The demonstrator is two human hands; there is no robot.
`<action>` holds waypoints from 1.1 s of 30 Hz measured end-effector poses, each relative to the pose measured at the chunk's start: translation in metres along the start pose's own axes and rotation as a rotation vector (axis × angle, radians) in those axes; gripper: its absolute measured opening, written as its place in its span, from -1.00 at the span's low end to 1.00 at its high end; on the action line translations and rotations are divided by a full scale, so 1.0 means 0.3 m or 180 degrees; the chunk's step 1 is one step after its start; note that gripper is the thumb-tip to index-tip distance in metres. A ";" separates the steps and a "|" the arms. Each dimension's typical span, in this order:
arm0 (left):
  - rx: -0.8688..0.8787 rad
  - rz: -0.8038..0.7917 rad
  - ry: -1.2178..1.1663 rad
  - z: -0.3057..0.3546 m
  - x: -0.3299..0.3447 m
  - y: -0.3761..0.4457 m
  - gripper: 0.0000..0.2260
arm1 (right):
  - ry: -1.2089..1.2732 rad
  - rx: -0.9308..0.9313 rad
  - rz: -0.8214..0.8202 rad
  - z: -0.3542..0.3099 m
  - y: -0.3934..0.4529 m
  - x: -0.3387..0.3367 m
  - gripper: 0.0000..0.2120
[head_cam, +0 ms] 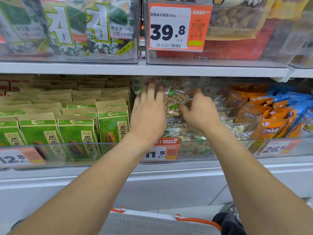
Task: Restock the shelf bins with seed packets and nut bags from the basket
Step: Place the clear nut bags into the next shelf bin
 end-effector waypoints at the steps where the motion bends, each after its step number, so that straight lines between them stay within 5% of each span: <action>1: -0.0055 0.0007 -0.0009 -0.004 -0.006 0.009 -0.55 | 0.0069 0.0046 -0.0010 0.000 0.001 -0.002 -0.60; 6: -0.0243 -0.0006 0.0321 -0.021 0.000 0.065 -0.57 | 0.0332 -0.0292 0.0533 -0.064 0.013 -0.052 -0.38; 16: -0.0336 -0.0811 0.0174 -0.059 0.173 0.062 -0.48 | -0.0357 -0.0724 0.0028 -0.060 0.047 0.077 -0.43; 24: -0.0302 -0.1176 0.0381 -0.053 0.180 0.047 -0.46 | 0.0030 -0.0755 -0.0107 -0.035 0.023 0.067 -0.37; 33: -0.0076 -0.0313 0.0292 0.050 -0.007 0.014 -0.40 | 0.0255 -0.0541 0.0139 0.056 -0.042 -0.084 -0.42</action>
Point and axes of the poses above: each hand's wrist, its own y-axis towards the middle knuckle, its own x-axis out of the palm, z = x × y, the point moved 9 cm from there along y, towards the middle knuckle, and after that the axes turned 12 degrees about z, right-handed, at the moved point
